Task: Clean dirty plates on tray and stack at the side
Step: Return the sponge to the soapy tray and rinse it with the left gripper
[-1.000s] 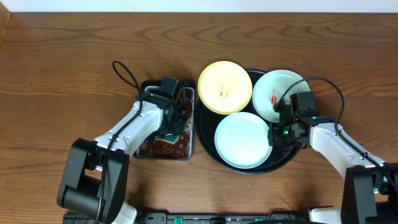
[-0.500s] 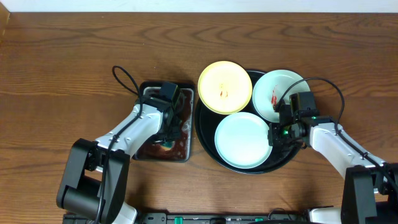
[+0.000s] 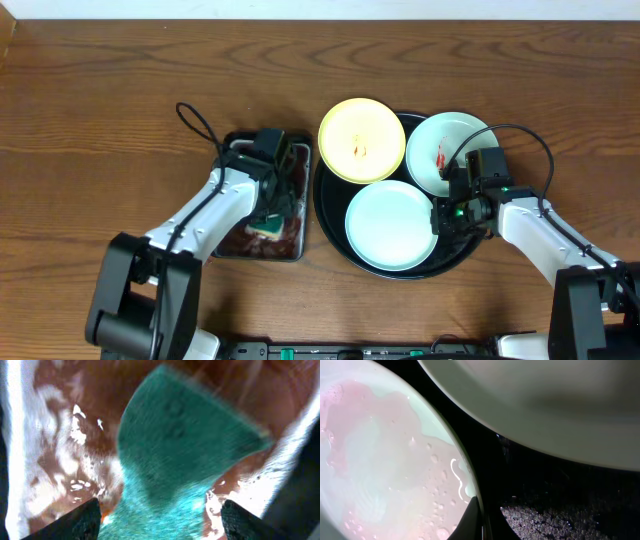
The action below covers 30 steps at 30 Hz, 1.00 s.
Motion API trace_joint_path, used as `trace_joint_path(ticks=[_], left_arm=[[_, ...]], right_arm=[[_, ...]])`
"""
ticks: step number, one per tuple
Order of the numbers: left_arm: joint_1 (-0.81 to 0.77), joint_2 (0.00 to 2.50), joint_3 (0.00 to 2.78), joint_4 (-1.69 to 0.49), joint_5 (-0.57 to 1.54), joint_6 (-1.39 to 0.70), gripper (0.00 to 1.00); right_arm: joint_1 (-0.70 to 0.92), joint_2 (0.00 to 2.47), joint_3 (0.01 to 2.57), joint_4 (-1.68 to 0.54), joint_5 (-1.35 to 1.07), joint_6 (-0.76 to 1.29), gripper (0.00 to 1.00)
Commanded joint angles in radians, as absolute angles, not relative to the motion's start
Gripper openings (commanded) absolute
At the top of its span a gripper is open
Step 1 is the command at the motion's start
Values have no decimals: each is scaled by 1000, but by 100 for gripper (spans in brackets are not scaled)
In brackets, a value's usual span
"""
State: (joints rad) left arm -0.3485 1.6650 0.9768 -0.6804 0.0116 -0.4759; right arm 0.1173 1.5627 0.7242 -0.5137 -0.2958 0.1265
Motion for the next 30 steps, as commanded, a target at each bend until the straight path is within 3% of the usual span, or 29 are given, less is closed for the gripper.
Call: trace_joint_path(ticks=[1,19,23,26,30], left_arm=[[-344,1647,1011,-676,-8,-484,78],[-344,1648,892,-510,-36,-491,75],[-344,1648,891,-502,-38,-492,49],[-344,1648,891,-482,-38,-492,11],[-344,1648,892,-440,-38,-491,7]], right_arm=[[121,1565,731,-513,-270,134,2],[121,1565,731,-513,-270,134,2],[121,1565,731,-513,-270,134,2],[121,1565,731,-513,-270,134,2],[121,1565,731,-515,-270,133,2]])
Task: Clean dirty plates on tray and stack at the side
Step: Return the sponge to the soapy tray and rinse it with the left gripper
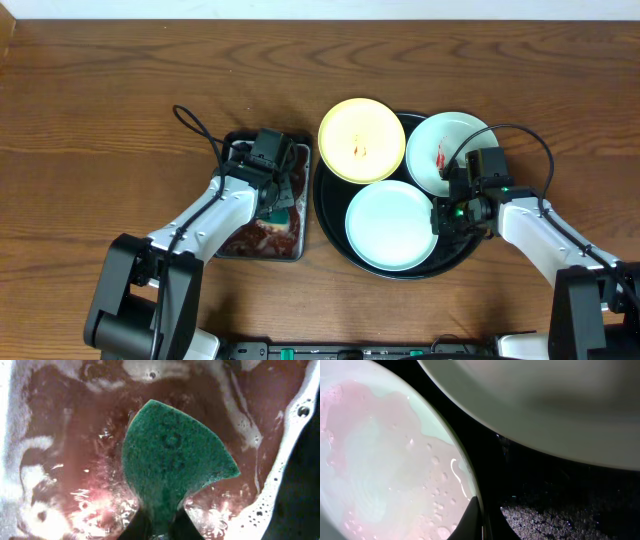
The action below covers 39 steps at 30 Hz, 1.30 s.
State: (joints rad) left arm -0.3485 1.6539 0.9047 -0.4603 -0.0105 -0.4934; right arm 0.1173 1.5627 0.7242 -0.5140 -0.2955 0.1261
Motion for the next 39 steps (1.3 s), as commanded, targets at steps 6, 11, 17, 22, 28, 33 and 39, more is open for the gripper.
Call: trace_joint_path(ticks=[6,11,17,22,28,33,39], left_arm=[[-341,1642,939,-436,-102,-451,43],[-341,1604,960,-506,-102,-442,72],[-342,1592,960,-647,-100,-443,78],[-342,1594,947,-675,-29,-442,83],[-342,1597,904,-640,-5,-421,83],[-342,1604,885,-616,14,-412,83],[-342,1640,885,-612,12,-424,83]], right_arm=[[121,1565,731,-515,-269,133,2],[121,1565,731,-515,-266,133,2],[121,1565,731,-515,-265,133,2],[121,1565,731,-515,-265,134,3],[121,1565,731,-514,-265,133,3],[121,1565,731,-515,-266,134,3],[121,1565,731,-515,-265,133,3]])
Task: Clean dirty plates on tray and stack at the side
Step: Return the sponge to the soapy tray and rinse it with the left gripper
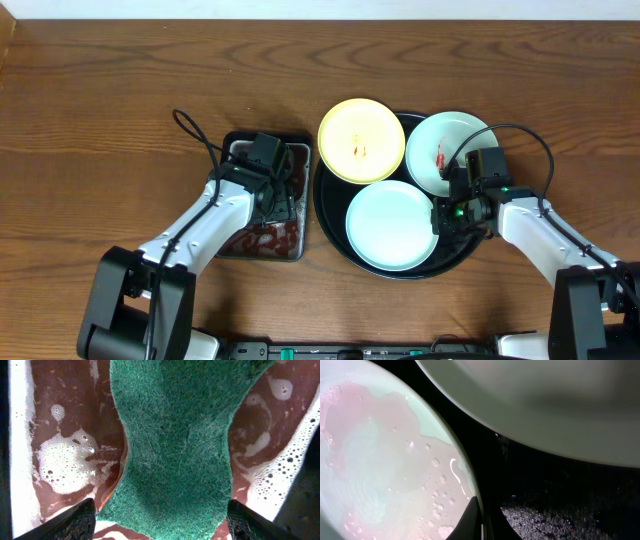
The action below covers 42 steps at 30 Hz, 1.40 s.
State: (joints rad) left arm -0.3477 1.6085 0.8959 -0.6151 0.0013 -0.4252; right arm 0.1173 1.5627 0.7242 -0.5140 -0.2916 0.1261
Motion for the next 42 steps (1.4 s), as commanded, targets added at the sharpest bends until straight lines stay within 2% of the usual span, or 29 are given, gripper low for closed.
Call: trace_joint_path(ticks=[1,5,7,8,9,10,11,19,20,21,23,29,42], left_arm=[[-342,1645,885,-612,15,-424,83],[-342,1656,885,-607,15,-423,82],[-342,1656,885,-600,16,-424,65],[-342,1656,885,-601,18,-424,52],[-342,1656,885,-605,19,-424,24],[-342,1656,885,-606,19,-424,8],[-342,1656,885,-608,19,-424,7],[-342,1653,909,-622,14,-422,9],[-342,1652,920,-631,14,-417,29],[-342,1648,937,-649,14,-411,56],[-342,1636,953,-662,15,-412,70],[-342,1564,956,-664,15,-412,74],[-342,1542,953,-597,-19,-424,75]], right_arm=[[121,1565,731,-516,-266,134,3],[121,1565,731,-516,-266,134,3],[121,1565,731,-516,-266,134,3],[121,1565,731,-516,-266,134,2],[121,1565,731,-516,-266,134,2],[121,1565,731,-516,-266,134,2],[121,1565,731,-516,-266,134,2],[121,1565,731,-516,-265,133,3],[121,1565,731,-516,-265,133,3],[121,1565,731,-516,-265,133,3],[121,1565,731,-516,-262,133,5],[121,1565,731,-516,-259,133,6],[121,1565,731,-516,-259,134,6]])
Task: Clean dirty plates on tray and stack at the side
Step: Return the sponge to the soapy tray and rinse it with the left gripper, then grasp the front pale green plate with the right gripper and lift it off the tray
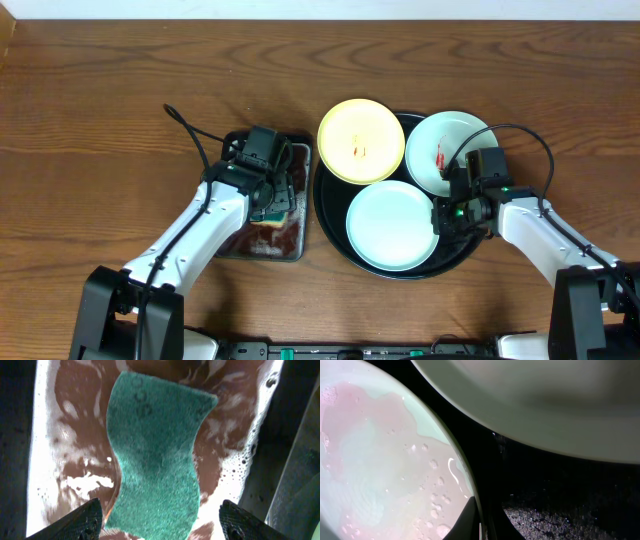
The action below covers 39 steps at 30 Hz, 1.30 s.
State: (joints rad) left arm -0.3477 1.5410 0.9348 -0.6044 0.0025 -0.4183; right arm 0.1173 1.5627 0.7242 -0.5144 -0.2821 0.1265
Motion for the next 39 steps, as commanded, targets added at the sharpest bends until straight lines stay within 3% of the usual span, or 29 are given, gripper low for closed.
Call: trace_joint_path(ticks=[1,8,10,13,17,19,26,27,32,33,39], left_arm=[[-342,1546,953,-595,-18,-426,75],[-344,1618,953,-585,-8,-467,75],[-344,1646,953,-575,-8,-493,70],[-344,1673,953,-543,-8,-496,43],[-344,1679,953,-517,-8,-495,27],[-345,1679,951,-522,-9,-495,8],[-345,1679,913,-521,-9,-495,8],[-345,1679,907,-521,-8,-496,17],[-345,1679,894,-521,-8,-495,17],[-345,1679,894,-521,-8,-495,24],[-345,1679,894,-521,-8,-495,40]], right_arm=[[121,1565,731,-516,-259,134,6],[121,1565,731,-516,-259,134,5],[121,1565,731,-516,-259,134,4],[121,1565,731,-515,-259,134,4],[121,1565,731,-516,-259,134,4],[121,1565,731,-516,-259,134,3],[121,1565,731,-516,-259,133,1],[121,1565,731,-515,-259,134,1],[121,1564,731,-516,-259,133,1],[122,1561,731,-516,-263,120,1],[121,1483,737,-531,-257,96,1]])
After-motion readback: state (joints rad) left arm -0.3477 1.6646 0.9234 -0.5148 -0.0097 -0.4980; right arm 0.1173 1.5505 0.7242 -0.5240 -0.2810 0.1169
